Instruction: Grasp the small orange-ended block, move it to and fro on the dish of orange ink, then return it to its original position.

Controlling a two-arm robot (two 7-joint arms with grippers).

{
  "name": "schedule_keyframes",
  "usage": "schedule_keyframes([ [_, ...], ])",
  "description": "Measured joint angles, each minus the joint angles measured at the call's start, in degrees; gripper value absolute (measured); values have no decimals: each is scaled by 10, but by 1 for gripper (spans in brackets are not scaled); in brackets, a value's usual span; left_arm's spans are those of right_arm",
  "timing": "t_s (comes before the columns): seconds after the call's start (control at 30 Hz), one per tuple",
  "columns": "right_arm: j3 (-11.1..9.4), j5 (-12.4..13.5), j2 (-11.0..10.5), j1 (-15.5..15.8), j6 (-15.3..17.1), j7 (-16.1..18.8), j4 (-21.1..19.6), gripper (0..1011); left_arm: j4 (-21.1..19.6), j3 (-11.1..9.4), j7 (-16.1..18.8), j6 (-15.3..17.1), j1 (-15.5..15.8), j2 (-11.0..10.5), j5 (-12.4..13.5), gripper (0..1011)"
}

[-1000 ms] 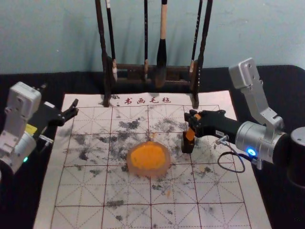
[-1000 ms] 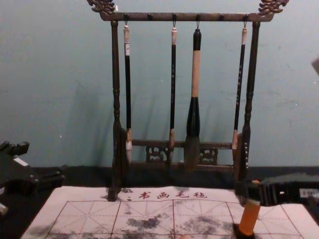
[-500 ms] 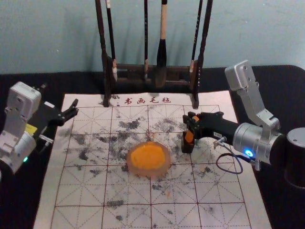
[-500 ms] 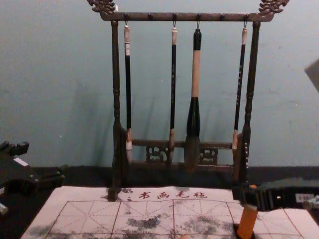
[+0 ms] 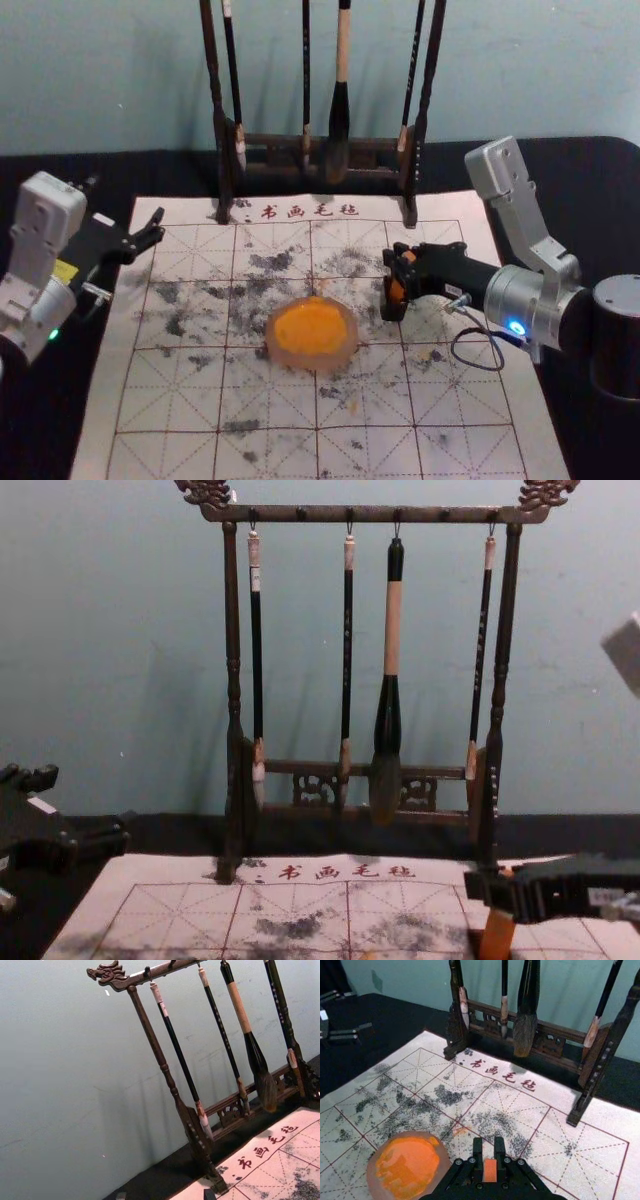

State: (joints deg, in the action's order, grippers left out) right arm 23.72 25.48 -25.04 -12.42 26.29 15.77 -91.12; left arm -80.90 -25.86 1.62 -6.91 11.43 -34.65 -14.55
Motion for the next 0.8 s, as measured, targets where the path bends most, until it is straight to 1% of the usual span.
schedule_keyframes([
  [0.2,3,-11,10,-4,-2,0,14,111,0,0,0,0,0,0,0,1001],
  [0.8,3,-28,24,-4,0,6,32,111,0,0,0,0,0,0,0,1001],
])
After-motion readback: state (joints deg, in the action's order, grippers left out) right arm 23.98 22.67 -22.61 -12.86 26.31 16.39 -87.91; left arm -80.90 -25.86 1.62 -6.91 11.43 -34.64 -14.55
